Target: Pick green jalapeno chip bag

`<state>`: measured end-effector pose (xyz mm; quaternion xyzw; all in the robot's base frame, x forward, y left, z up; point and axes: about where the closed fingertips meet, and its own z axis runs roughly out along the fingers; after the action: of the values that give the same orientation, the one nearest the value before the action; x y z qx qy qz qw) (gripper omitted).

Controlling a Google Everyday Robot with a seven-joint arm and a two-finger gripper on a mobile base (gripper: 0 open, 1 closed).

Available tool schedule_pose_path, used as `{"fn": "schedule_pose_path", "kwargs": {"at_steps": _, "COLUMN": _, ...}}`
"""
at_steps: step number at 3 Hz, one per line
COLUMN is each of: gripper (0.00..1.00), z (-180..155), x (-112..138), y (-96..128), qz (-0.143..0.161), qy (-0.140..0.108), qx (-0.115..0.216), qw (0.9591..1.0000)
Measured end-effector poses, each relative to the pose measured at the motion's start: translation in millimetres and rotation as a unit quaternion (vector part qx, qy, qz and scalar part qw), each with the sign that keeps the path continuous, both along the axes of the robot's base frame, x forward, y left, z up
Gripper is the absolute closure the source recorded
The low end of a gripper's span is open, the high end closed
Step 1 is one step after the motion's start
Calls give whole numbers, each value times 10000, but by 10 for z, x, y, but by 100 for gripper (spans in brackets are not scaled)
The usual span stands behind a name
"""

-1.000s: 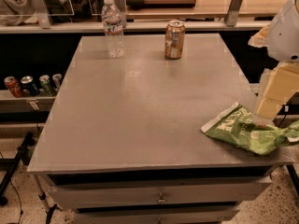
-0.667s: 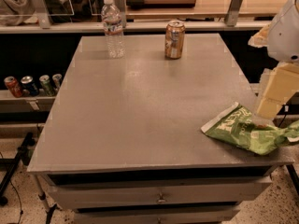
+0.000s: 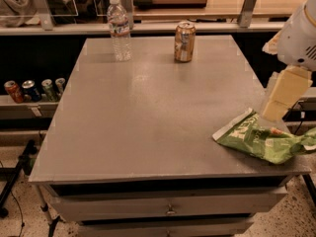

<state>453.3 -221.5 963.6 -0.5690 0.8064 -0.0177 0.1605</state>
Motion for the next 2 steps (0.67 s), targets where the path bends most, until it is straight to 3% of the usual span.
{"fn": "schedule_pose_path", "kwargs": {"at_steps": 1, "gripper": 0, "z": -294, "x": 155, "y": -100, "qz": -617, "qy": 358, "qx": 93, "qw": 9974}}
{"fn": "schedule_pose_path", "kwargs": {"at_steps": 2, "gripper": 0, "z": -522, "x": 202, "y": -203, "qz": -1301, "qy": 565, "qx": -37, "qw": 9899}}
